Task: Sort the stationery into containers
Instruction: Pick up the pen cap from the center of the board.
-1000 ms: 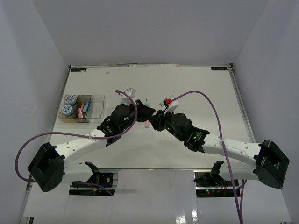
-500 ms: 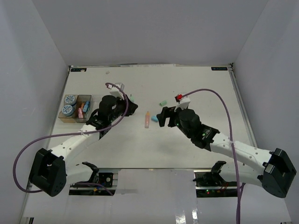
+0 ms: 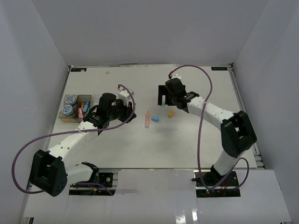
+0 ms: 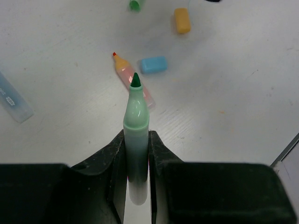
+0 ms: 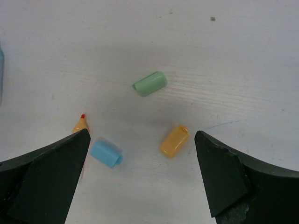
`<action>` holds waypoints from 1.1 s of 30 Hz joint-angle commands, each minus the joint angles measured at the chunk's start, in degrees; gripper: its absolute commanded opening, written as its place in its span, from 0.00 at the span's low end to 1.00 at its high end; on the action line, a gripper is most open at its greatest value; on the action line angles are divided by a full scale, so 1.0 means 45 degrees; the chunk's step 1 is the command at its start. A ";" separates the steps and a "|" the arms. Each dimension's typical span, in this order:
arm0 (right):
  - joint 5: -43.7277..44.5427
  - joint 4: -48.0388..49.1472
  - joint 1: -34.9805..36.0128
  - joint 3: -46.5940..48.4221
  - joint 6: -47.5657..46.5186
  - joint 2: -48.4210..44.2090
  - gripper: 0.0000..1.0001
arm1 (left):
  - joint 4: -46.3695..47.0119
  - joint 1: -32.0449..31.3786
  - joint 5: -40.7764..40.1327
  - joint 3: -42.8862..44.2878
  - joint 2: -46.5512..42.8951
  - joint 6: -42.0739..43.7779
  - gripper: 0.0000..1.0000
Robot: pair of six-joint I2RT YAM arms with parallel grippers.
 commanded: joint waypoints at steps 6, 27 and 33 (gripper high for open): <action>0.0574 -0.1603 -0.0374 0.3310 0.0879 0.3294 0.88 | -0.0091 0.0079 -0.0043 -0.0577 -0.0152 0.0788 0.00; 0.1689 -0.2697 -0.0472 0.5445 0.3204 0.6596 0.65 | 0.0359 0.0079 -0.0102 -0.0811 -0.0972 0.0436 0.00; 0.1299 -0.2659 -0.0472 0.5211 0.3204 0.6676 0.55 | 0.0359 0.0079 0.0034 -0.0851 -0.1069 0.0436 0.00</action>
